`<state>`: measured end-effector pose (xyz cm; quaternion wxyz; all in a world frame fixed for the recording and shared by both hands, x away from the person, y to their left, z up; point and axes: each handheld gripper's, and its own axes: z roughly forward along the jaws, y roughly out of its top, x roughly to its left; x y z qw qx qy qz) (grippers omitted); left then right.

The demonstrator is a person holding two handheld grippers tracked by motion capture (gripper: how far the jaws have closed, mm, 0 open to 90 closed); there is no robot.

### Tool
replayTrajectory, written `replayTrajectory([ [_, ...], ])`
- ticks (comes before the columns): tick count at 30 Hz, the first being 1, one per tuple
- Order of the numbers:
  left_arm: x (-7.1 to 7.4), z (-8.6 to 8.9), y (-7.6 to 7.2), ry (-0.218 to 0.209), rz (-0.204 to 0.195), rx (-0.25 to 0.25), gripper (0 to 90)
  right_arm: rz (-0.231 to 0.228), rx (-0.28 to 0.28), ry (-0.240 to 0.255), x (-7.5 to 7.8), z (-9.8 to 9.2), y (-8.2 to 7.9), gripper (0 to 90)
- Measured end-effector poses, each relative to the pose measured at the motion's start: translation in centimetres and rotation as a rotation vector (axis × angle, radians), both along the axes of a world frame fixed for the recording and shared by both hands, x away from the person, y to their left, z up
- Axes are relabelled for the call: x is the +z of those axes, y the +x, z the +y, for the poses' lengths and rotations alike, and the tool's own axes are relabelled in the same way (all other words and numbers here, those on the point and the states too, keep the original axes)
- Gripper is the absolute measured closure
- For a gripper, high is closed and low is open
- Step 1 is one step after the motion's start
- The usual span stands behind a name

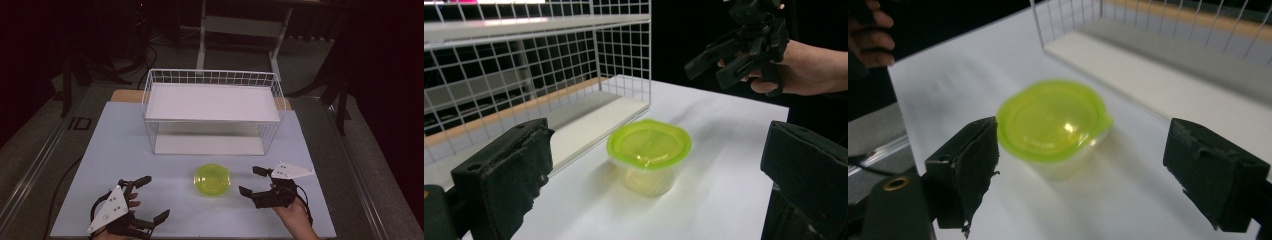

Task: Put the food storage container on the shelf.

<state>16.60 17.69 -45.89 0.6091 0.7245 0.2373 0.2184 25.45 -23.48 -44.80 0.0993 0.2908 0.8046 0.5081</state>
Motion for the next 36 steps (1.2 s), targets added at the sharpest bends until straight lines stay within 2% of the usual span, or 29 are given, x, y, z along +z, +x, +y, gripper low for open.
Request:
replayTrajectory([
  [2, 0.4, -0.3, 0.0, 0.008, -0.004, -0.018, 0.8, -0.013, -0.009, -0.004, 0.3, 0.0, -0.2, 14.6],
  [3, 0.6, -0.4, 0.1, 0.014, -0.008, -0.025, 0.8, -0.073, -0.037, -0.005, 0.9, 0.0, -0.8, 14.5],
  [5, 1.4, -1.0, 0.3, 0.028, -0.020, -0.042, 0.8, -0.122, -0.045, -0.019, 1.5, 0.1, -1.3, 14.5],
  [8, 2.1, -1.4, 0.8, 0.017, -0.016, -0.060, 0.8, -0.201, -0.075, -0.047, 2.2, 0.5, -2.0, 14.5],
  [10, 2.3, -1.6, 1.0, 0.020, -0.018, -0.064, 0.8, -0.215, -0.079, -0.050, 2.4, 0.6, -2.1, 14.5],
  [11, 2.8, -1.9, 1.5, 0.035, 0.002, -0.079, 0.8, -0.227, -0.071, -0.056, 2.8, 0.8, -2.2, 16.5],
  [13, 3.1, -2.0, 1.8, 0.046, 0.015, -0.084, 0.8, -0.239, -0.061, -0.054, 3.0, 0.9, -2.3, 18.4],
  [15, 3.5, -2.3, 2.2, 0.042, 0.030, -0.084, 0.8, -0.250, -0.043, -0.068, 3.4, 1.3, -2.3, 18.4],
  [16, 3.7, -2.3, 2.4, 0.033, 0.055, -0.094, 0.8, -0.262, -0.039, -0.075, 3.6, 1.4, -2.3, 18.4],
  [17, 4.0, -2.6, 2.8, 0.028, 0.067, -0.077, 0.8, -0.272, -0.034, -0.051, 3.7, 1.5, -2.4, 18.5],
  [18, 4.1, -2.7, 2.9, 0.039, 0.064, -0.060, 0.8, -0.284, -0.029, -0.007, 3.8, 1.6, -2.4, 18.5],
  [20, 4.3, -2.9, 3.3, 0.016, 0.080, -0.067, 0.8, -0.235, -0.033, -0.021, 3.9, 1.8, -2.2, 18.8],
  [21, 4.3, -3.1, 3.5, 0.002, 0.087, -0.060, 0.8, -0.230, -0.040, -0.010, 3.9, 1.8, -2.1, 21.5],
  [22, 4.3, -3.2, 3.7, -0.012, 0.100, -0.059, 0.8, -0.247, -0.051, -0.009, 3.8, 1.9, -2.1, 21.1],
  [24, 4.3, -3.4, 4.3, -0.032, 0.120, -0.065, 0.8, -0.263, -0.067, -0.049, 3.7, 2.2, -1.9, 20.1],
  [27, 4.1, -3.8, 5.1, -0.032, 0.151, -0.067, 0.8, -0.285, -0.065, -0.082, 3.5, 2.5, -1.6, 17.4],
  [30, 3.9, -4.1, 5.9, -0.032, 0.178, -0.080, 0.8, -0.282, -0.058, -0.041, 3.5, 2.6, -1.2, 15.1],
  [31, 3.8, -4.3, 6.2, -0.024, 0.180, -0.076, 0.8, -0.293, -0.061, -0.032, 3.5, 2.6, -1.0, 14.4],
  [32, 3.7, -4.4, 6.4, -0.018, 0.178, -0.083, 0.8, -0.286, -0.065, -0.048, 3.5, 2.7, -0.7, 14.5],
  [34, 3.6, -4.7, 6.7, -0.002, 0.171, -0.076, 0.8, -0.237, -0.063, -0.035, 3.4, 2.8, -0.2, 14.1],
  [35, 3.6, -4.7, 6.7, -0.002, 0.171, -0.076, 0.8, -0.237, -0.063, -0.035, 3.4, 2.8, -0.2, 14.1],
  [36, 3.4, -5.1, 6.6, 0.002, 0.123, -0.026, 0.8, -0.227, -0.086, -0.055, 3.3, 2.9, 0.0, 13.6],
])
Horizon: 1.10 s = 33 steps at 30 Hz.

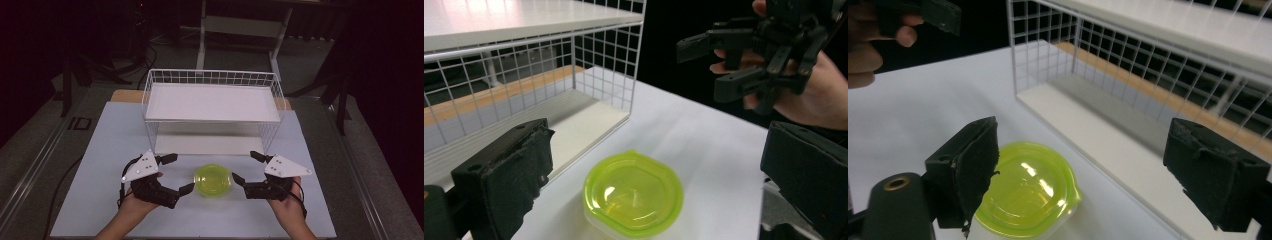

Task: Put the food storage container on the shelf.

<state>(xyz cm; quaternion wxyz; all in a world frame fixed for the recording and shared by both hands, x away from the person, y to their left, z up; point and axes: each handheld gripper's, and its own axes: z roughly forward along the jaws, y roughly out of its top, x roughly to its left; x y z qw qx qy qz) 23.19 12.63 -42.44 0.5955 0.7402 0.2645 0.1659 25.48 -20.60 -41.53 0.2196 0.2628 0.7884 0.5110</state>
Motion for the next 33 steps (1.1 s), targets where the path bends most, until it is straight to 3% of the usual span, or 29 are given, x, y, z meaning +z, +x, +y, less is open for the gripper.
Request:
replayTrajectory([
  [1, 0.0, -0.2, 0.0, 0.008, -0.025, 0.017, 0.8, 0.020, -0.011, 0.007, -0.2, 0.1, 0.4, 10.2],
  [3, 0.0, -0.6, 0.3, 0.029, -0.028, 0.032, 0.8, 0.030, -0.047, 0.030, -0.6, 0.3, 0.9, 10.2],
  [5, -0.1, -1.0, 0.7, 0.042, 0.000, 0.013, 0.8, 0.069, -0.039, 0.045, -0.9, 0.3, 1.3, 10.2],
  [10, -0.8, -1.9, 1.3, 0.084, 0.039, 0.019, 0.9, 0.125, -0.046, 0.035, -1.5, 0.4, 1.8, 10.2],
  [11, -1.4, -2.3, 1.8, 0.088, 0.085, 0.033, 0.9, 0.142, -0.039, 0.041, -1.7, 0.5, 2.0, 10.2],
  [15, -2.5, -2.6, 2.7, 0.077, 0.160, 0.061, 2.4, 0.194, -0.056, 0.022, -2.7, 0.9, 2.6, 10.9],
  [19, -3.6, -3.0, 3.4, 0.094, 0.244, 0.073, 5.5, 0.230, -0.057, 0.011, -3.5, 1.4, 2.8, 14.8],
  [22, -4.4, -3.1, 3.8, 0.077, 0.297, 0.092, 16.5, 0.264, -0.054, -0.004, -4.3, 1.6, 3.1, 20.6],
  [28, -6.1, -3.5, 4.5, 0.094, 0.430, 0.101, 23.3, 0.316, -0.057, -0.007, -5.7, 2.3, 3.7, 28.1],
  [33, -7.1, -3.5, 4.6, 0.089, 0.491, 0.128, 31.0, 0.361, -0.062, -0.013, -6.8, 2.6, 4.1, 31.2],
])
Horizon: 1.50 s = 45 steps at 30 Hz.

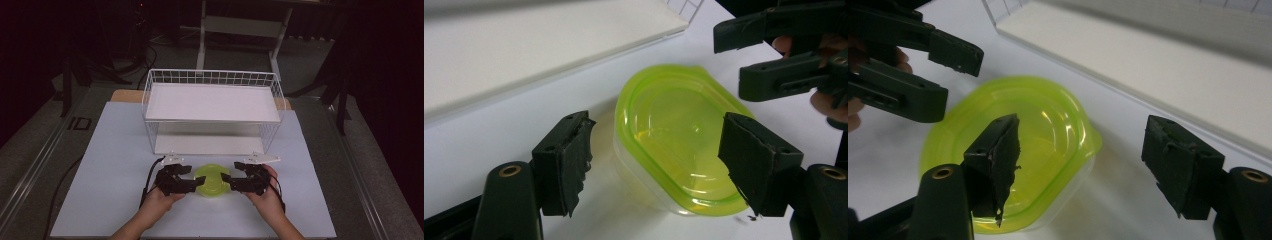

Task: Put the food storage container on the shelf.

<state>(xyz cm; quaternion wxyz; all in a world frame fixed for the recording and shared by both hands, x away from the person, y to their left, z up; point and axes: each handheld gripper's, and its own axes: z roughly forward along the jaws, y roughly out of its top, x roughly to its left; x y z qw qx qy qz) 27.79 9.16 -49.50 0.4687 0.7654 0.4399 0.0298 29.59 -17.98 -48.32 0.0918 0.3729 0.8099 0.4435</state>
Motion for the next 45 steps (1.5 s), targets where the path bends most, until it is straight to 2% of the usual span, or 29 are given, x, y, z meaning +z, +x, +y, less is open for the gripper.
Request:
replayTrajectory([
  [3, -0.4, 0.1, -0.1, 0.008, 0.025, -0.001, 35.3, 0.029, 0.003, -0.008, -0.5, 0.2, 0.0, 35.6],
  [5, -0.6, 0.2, -0.2, 0.005, 0.037, -0.004, 40.0, 0.028, 0.004, -0.029, -0.7, 0.4, -0.2, 37.6],
  [9, -0.9, 0.6, -0.2, -0.016, 0.066, -0.007, 54.2, 0.046, 0.016, -0.029, -0.8, 0.5, -0.2, 44.5],
  [11, -0.9, 0.8, -0.2, -0.034, 0.072, -0.015, 57.9, 0.052, 0.013, -0.030, -0.7, 0.6, -0.2, 45.5],
  [13, -1.0, 0.9, -0.1, -0.048, 0.082, -0.013, 59.2, 0.073, 0.012, -0.024, -0.7, 0.5, -0.1, 45.4],
  [15, -0.9, 0.9, 0.0, -0.057, 0.100, -0.006, 60.3, 0.072, 0.011, -0.023, -0.7, 0.5, -0.1, 47.0],
  [17, -0.9, 0.9, 0.1, -0.045, 0.109, -0.012, 60.3, 0.085, 0.016, -0.016, -0.7, 0.5, -0.1, 48.8],
  [19, -0.9, 0.7, 0.2, -0.054, 0.139, -0.024, 62.4, 0.109, 0.006, 0.003, -0.7, 0.6, -0.1, 49.7],
  [21, -0.8, 0.5, -0.1, -0.044, 0.127, -0.023, 62.7, 0.108, 0.011, 0.007, -0.7, 0.6, -0.2, 50.0],
  [23, -0.8, 0.4, -0.3, -0.048, 0.131, -0.021, 64.5, 0.110, 0.007, -0.001, -0.5, 0.6, -0.4, 52.7],
  [25, -0.8, 0.3, -0.6, -0.066, 0.129, -0.014, 67.0, 0.098, 0.007, 0.000, -0.4, 0.5, -0.7, 55.4],
  [28, -0.5, 0.2, -1.3, -0.061, 0.118, -0.003, 71.6, 0.079, 0.006, 0.020, 0.0, 0.1, -1.2, 67.6],
  [29, -0.4, 0.2, -1.5, -0.073, 0.118, -0.006, 73.4, 0.067, -0.001, 0.004, 0.1, 0.1, -1.3, 75.4],
  [31, -0.3, -0.1, -2.0, -0.059, 0.106, 0.007, 74.1, 0.045, 0.001, -0.001, 0.2, 0.0, -1.6, 76.3],
  [32, -0.2, -0.1, -2.1, -0.064, 0.113, 0.008, 74.7, 0.045, 0.001, 0.003, 0.1, 0.0, -1.7, 76.8],
  [39, -0.2, -0.2, -2.4, -0.068, 0.116, 0.029, 76.4, 0.064, 0.023, 0.020, 0.1, -0.3, -1.7, 77.4],
  [42, -0.1, -0.2, -2.4, -0.058, 0.109, 0.020, 76.2, 0.088, 0.043, 0.022, 0.2, -0.5, -1.3, 76.8],
  [45, -0.2, -0.1, -2.4, -0.061, 0.111, 0.018, 76.3, 0.083, 0.055, 0.029, 0.1, -0.6, -1.2, 77.3],
])
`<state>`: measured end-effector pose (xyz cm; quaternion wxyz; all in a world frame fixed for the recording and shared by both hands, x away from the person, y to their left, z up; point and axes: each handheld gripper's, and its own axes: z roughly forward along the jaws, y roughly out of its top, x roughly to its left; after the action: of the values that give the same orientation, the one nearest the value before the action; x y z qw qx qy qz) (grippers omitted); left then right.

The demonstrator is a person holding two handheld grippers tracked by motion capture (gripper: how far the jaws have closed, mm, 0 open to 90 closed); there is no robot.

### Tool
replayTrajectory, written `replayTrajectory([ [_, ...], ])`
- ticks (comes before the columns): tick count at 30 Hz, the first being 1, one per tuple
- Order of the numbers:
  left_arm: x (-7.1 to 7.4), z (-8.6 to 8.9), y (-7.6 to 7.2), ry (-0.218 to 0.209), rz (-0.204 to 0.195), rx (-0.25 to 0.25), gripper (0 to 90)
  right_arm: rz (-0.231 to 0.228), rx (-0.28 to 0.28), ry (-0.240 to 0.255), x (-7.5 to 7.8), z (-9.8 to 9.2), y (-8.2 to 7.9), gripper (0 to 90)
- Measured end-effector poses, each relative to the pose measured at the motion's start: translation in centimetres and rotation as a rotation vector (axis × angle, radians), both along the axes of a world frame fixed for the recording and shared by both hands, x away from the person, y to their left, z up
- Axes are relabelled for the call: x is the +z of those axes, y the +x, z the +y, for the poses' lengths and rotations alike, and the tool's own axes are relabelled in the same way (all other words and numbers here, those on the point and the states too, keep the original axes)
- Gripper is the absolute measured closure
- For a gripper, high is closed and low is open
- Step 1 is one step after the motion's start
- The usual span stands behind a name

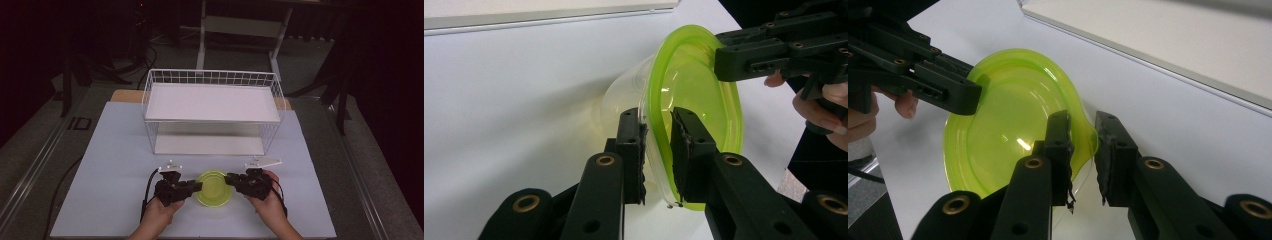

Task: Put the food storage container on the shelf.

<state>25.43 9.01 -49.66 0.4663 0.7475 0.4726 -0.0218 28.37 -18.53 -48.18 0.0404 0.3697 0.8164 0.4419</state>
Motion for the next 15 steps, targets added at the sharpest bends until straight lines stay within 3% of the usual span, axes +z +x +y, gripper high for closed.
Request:
replayTrajectory([
  [6, 0.2, 0.1, -0.1, -0.015, 0.015, 0.017, 78.5, -0.019, 0.006, -0.013, 0.2, 0.1, -0.4, 78.8],
  [8, 0.4, 0.4, 0.0, -0.007, 0.001, 0.030, 81.2, -0.021, 0.015, -0.016, 0.4, 0.1, -0.7, 79.7],
  [9, 0.7, 0.3, 0.0, 0.019, -0.017, 0.023, 81.7, -0.019, 0.020, -0.022, 0.3, 0.3, -0.8, 80.3],
  [15, 1.2, 0.7, -0.1, 0.013, -0.019, 0.035, 81.9, -0.045, 0.010, -0.038, 0.7, 1.0, -0.9, 80.3],
])
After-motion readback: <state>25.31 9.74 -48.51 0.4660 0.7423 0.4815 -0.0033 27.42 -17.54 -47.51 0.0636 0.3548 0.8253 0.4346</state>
